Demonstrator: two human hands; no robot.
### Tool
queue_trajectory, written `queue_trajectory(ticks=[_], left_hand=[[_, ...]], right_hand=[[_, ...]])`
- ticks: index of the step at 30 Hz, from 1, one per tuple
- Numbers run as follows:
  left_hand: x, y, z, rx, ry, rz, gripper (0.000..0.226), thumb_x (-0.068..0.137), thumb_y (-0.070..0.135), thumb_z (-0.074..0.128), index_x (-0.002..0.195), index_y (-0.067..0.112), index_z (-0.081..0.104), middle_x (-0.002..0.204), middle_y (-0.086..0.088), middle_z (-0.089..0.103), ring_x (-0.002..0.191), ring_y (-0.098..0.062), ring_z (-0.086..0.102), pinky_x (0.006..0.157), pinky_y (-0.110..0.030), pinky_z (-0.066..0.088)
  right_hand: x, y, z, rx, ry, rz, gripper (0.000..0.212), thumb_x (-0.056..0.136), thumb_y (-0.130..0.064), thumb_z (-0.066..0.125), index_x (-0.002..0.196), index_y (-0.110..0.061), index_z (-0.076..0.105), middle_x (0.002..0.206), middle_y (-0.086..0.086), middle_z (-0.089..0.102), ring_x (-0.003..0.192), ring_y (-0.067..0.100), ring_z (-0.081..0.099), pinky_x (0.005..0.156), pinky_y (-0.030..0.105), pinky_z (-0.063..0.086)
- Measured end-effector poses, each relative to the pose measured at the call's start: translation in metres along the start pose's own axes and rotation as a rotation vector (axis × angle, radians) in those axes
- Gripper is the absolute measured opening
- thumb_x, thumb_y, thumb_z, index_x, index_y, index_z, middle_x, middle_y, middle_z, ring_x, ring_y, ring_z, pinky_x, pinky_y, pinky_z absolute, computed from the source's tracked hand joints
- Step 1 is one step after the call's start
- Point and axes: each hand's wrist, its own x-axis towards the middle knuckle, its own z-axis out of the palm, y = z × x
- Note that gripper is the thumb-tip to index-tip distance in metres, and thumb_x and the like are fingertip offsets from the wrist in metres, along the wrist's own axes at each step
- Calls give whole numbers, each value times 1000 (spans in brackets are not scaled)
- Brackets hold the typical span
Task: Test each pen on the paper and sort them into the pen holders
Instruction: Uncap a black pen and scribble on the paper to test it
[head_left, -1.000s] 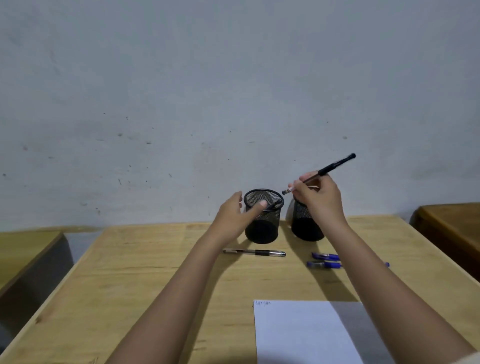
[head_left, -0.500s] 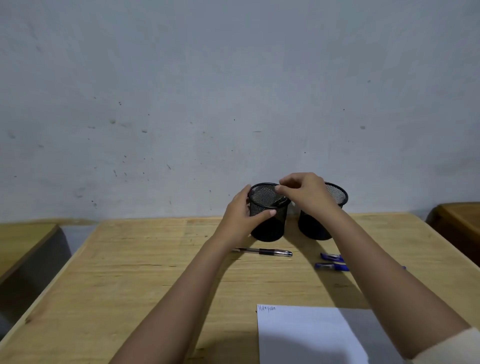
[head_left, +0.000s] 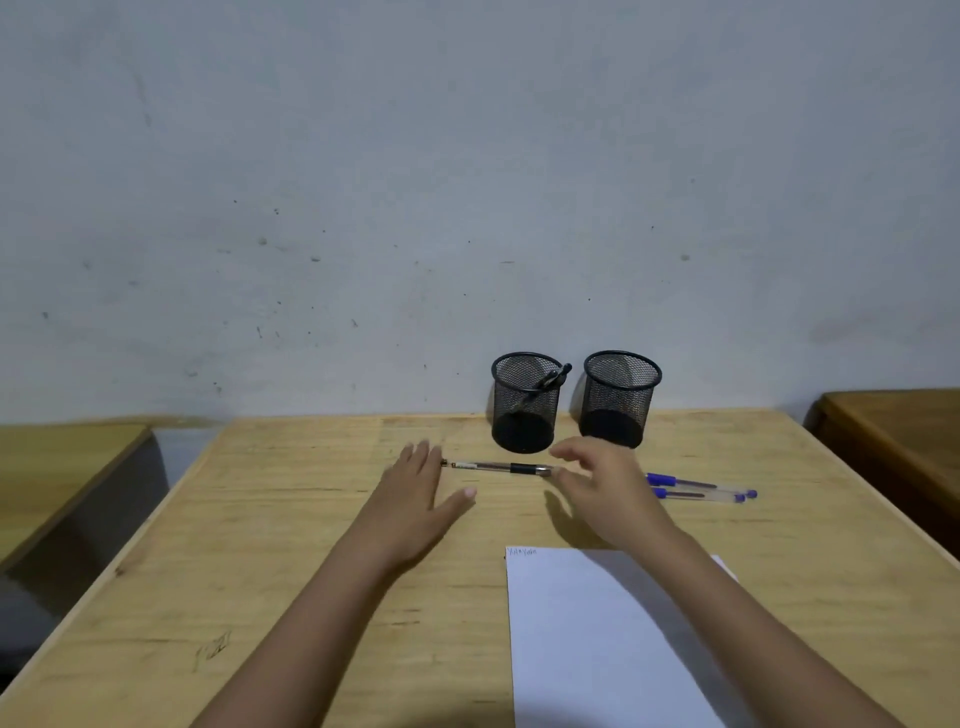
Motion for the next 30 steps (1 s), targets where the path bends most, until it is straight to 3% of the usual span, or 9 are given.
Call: queue_trajectory(ticks=[3,8,12,17,19,21,23,25,30], left_hand=[[-26,-22,3,160,-61,-75,90,81,72,19,149,17,-2,158,-2,-11,145,-18,-13,118,-38,-5],[-45,-28,0,184,-80,-80,103,66,80,4,149,20,-3,158,-1,-13,145,-17,-13,119,-37,-5],[-47,-28,2,210,-58,-76,82,86,69,16,149,19,-2,158,-2,-11,146,-17,-12,119,-37,-5],[-47,-29,1,188,-37,-82,79,90,65,22,150,18,1,159,-2,-8,146,-19,-9,119,-38,-3],[-47,-27,-1,121,-20,-76,77,91,62,28,150,16,7,159,-3,-3,147,-18,-5,119,-38,-1],[-50,-20,-4,-140,44,-30,68,94,52,38,147,14,21,159,-2,12,146,-16,10,118,-34,11],[-56,-5,-8,-478,165,36,51,94,41,47,139,17,40,150,3,35,135,-11,35,107,-25,30],[-60,12,-11,-650,276,82,33,95,33,49,126,24,54,133,8,53,118,-6,51,92,-18,40],[-62,32,-18,-891,284,129,13,89,27,61,101,28,67,102,3,70,100,-16,65,90,-30,52]], right_hand=[[5,-7,20,-143,-95,-81,29,88,-16,54,115,-11,62,116,3,63,106,17,56,88,25,44],[19,-11,48,-420,-157,-140,21,91,-17,45,100,-11,64,99,7,63,89,24,57,72,36,50],[22,-15,49,-443,-157,-86,18,89,-14,51,96,-15,67,96,3,63,84,22,57,71,39,53],[9,-36,35,266,-22,80,17,77,-7,71,94,-9,69,84,3,66,73,9,60,65,7,47],[1,-48,26,504,-11,130,20,75,-3,72,94,-3,65,82,6,62,65,3,59,61,8,47],[-9,-58,21,726,-23,165,19,75,4,70,90,-2,60,80,8,60,63,3,61,61,12,51],[-18,-64,18,920,-35,200,21,75,10,67,83,-6,56,79,8,61,70,13,64,70,20,57],[-24,-64,17,1078,-45,228,20,77,12,64,79,-5,54,78,9,62,73,15,65,78,25,57],[-32,-57,14,1140,-49,222,16,77,10,64,80,-5,60,84,10,66,82,18,64,82,22,53]])
